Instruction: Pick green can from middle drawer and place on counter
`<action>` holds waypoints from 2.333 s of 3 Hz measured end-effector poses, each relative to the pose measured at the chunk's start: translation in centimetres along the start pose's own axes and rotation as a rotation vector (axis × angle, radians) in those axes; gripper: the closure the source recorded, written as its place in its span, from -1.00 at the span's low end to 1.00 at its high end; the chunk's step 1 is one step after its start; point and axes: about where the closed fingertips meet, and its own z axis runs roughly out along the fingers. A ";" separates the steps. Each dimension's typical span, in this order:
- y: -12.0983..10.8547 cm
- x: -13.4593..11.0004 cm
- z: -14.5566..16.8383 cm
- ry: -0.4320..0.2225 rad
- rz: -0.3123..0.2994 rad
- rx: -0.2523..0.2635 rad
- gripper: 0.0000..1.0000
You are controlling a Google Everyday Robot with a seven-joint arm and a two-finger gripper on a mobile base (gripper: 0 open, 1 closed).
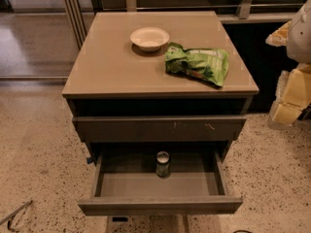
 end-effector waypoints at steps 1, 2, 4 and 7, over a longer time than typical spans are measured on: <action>0.0 0.0 0.0 0.000 0.000 0.000 -1.00; 0.0 0.0 0.0 0.000 0.000 0.000 -0.72; 1.9 -0.4 8.6 -0.108 0.087 -0.033 0.37; 3.9 -1.4 22.1 -0.265 0.198 -0.128 1.00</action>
Offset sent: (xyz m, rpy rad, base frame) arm 0.0000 0.0000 0.0000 0.0000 0.0000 0.0000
